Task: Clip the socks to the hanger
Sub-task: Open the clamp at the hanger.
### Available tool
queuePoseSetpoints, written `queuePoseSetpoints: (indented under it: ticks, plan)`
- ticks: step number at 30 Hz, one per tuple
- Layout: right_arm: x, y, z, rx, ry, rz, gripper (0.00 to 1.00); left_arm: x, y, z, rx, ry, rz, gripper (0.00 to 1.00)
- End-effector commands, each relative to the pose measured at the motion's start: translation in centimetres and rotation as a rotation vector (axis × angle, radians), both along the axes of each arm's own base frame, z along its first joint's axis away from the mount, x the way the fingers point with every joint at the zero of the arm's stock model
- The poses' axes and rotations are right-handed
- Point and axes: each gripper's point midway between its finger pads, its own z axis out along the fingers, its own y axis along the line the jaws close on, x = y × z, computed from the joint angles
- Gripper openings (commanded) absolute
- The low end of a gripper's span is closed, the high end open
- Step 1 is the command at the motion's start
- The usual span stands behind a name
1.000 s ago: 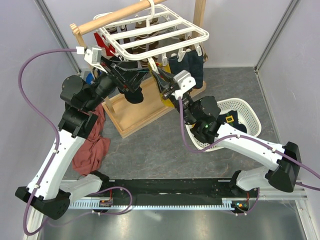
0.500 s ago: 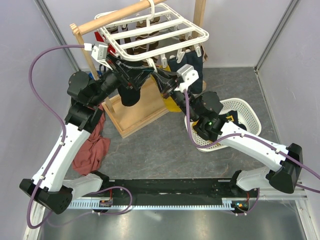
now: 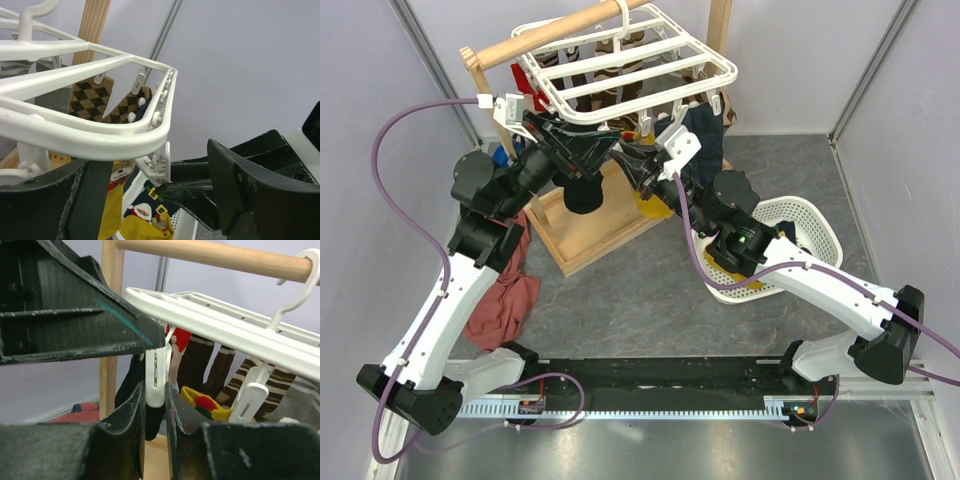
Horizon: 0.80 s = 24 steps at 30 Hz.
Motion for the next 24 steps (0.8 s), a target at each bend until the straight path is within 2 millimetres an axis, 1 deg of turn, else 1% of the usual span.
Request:
queuePoseSetpoints:
  ticks: [1,3,8,12,16,20,23,24]
  plan:
    - [-0.7,0.2,1.6,-0.01,-0.028,0.041,0.08,-1.0,1.3,1.5,-0.014,-0.035,0.043,0.8]
    - [-0.8,0.3,1.8,-0.007,-0.032,0.049,0.08,-0.9,1.4,1.0,-0.007,-0.013,0.051,0.8]
    - [-1.0,0.3,2.0,-0.004,-0.034,0.054,0.08,-0.5,1.1,-0.3,0.008,0.046,0.046,0.75]
    - [-1.0,0.2,2.2,-0.001,-0.035,0.054,0.08,-0.2,1.0,-1.0,0.018,0.077,0.047,0.74]
    - [-0.9,0.3,2.0,-0.006,-0.031,0.055,0.09,0.0,1.3,-0.3,-0.005,0.073,0.062,0.72]
    - [-0.8,0.4,1.7,-0.012,-0.028,0.054,0.09,0.2,1.6,0.7,-0.04,0.065,0.081,0.66]
    - [-0.8,0.5,1.7,-0.013,-0.027,0.054,0.09,0.3,1.4,1.1,-0.057,0.067,0.074,0.63]
    - [-1.1,0.8,1.6,-0.019,-0.032,0.076,0.09,0.3,1.4,1.1,-0.061,0.071,0.07,0.62]
